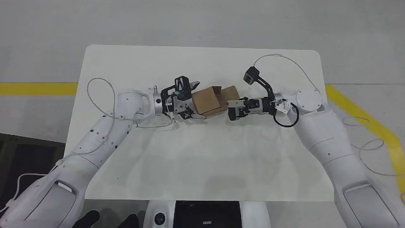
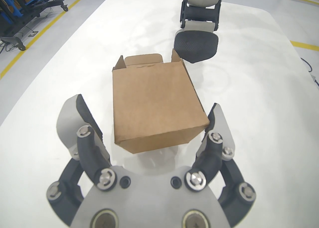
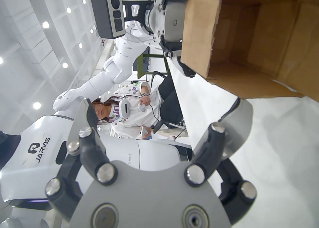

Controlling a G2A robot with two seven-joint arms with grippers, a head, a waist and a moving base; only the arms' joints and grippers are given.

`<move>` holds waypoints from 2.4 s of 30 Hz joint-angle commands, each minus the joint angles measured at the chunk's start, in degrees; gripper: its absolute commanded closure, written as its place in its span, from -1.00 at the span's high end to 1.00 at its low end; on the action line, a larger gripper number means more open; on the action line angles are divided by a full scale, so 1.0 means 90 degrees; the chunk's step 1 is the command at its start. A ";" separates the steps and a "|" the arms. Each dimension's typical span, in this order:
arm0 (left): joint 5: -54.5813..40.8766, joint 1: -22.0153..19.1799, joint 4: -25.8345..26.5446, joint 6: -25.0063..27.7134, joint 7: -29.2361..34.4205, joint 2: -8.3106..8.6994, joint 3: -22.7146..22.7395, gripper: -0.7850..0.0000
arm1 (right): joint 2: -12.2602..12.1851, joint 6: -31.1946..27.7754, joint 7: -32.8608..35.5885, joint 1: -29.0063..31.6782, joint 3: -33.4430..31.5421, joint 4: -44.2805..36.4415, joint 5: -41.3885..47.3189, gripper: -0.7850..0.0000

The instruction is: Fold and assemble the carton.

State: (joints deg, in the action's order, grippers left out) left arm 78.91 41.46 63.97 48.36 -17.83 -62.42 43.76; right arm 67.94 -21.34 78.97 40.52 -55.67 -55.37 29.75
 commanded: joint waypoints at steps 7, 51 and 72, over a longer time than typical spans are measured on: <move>-0.0121 0.0015 -0.0109 -0.0098 0.0096 -0.0042 0.0107 1.00 | -0.0024 -0.0043 -0.0338 -0.0001 -0.0145 0.0184 -0.0065 1.00; 0.0890 -0.0174 -0.0406 0.0810 -0.0810 -0.0128 0.0091 1.00 | 0.1033 -0.0367 0.0075 -0.0991 0.1313 0.1474 0.0856 1.00; 0.1108 -0.0133 -0.0358 0.0881 -0.1039 -0.0131 0.0121 1.00 | 0.0440 -0.0303 0.0138 -0.0732 0.0484 0.1163 0.0287 1.00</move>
State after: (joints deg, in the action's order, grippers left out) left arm 88.77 40.21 60.69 56.34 -27.17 -63.61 44.81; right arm 71.83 -23.75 80.53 34.18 -51.46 -45.21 32.63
